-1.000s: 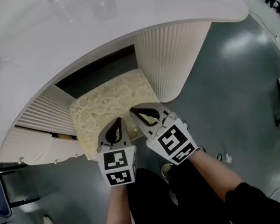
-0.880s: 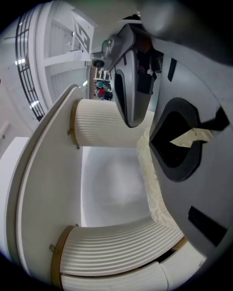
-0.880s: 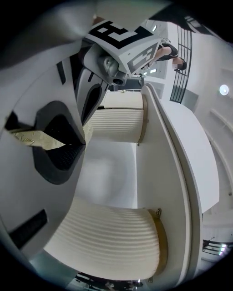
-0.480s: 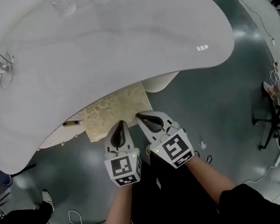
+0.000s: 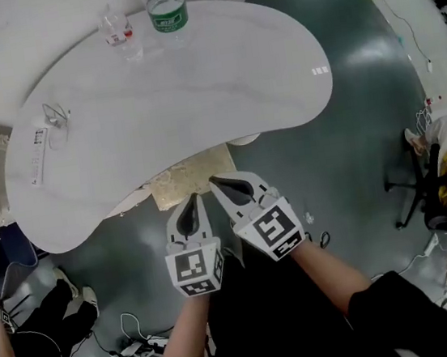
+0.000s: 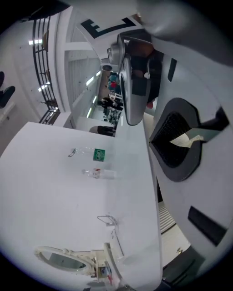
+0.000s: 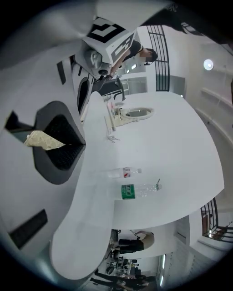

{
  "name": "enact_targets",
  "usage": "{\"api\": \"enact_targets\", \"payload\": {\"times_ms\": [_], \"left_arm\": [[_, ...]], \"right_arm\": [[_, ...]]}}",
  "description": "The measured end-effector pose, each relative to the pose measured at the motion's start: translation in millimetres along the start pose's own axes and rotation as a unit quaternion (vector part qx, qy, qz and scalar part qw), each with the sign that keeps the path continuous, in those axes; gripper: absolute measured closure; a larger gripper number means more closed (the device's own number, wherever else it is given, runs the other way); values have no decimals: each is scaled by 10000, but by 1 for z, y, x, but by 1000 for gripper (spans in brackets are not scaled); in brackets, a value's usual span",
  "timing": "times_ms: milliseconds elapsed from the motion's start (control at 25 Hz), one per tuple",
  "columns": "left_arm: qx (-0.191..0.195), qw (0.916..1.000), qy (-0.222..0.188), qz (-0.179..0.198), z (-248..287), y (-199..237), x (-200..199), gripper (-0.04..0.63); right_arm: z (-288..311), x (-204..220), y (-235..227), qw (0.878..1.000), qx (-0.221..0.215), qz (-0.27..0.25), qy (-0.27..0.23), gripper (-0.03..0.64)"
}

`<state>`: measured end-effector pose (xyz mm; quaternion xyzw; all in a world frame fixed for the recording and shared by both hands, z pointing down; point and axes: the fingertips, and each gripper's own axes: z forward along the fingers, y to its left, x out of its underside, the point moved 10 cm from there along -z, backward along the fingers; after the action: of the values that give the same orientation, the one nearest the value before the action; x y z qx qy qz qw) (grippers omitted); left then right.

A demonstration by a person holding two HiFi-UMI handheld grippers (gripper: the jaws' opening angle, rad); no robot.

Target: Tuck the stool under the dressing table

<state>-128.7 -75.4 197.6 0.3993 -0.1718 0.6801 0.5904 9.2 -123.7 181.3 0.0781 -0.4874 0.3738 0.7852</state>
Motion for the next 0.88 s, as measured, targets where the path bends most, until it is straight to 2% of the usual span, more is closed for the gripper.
{"api": "enact_targets", "payload": {"times_ms": [160,320,520,680,880], "left_arm": [[130,9999,-54,-10,-28,-4,-34,591],[239,9988,-285,310,-44,8,-59,591],[284,9979,-493,309,-76,22,-83,591],[372,9974,-542,296,-99,36,-97,591],[308,9956,-725,510,-132,42,-106,591]], "right_arm": [[-23,-42,10,9999,-4,-97,-51,611],[-30,-64,18,9995,156,-205,-164,611],[-43,-85,43,9988,341,-333,75,611],[-43,-108,72,9987,293,-386,158,611],[-43,-126,102,9983,188,-554,-54,611]]}}
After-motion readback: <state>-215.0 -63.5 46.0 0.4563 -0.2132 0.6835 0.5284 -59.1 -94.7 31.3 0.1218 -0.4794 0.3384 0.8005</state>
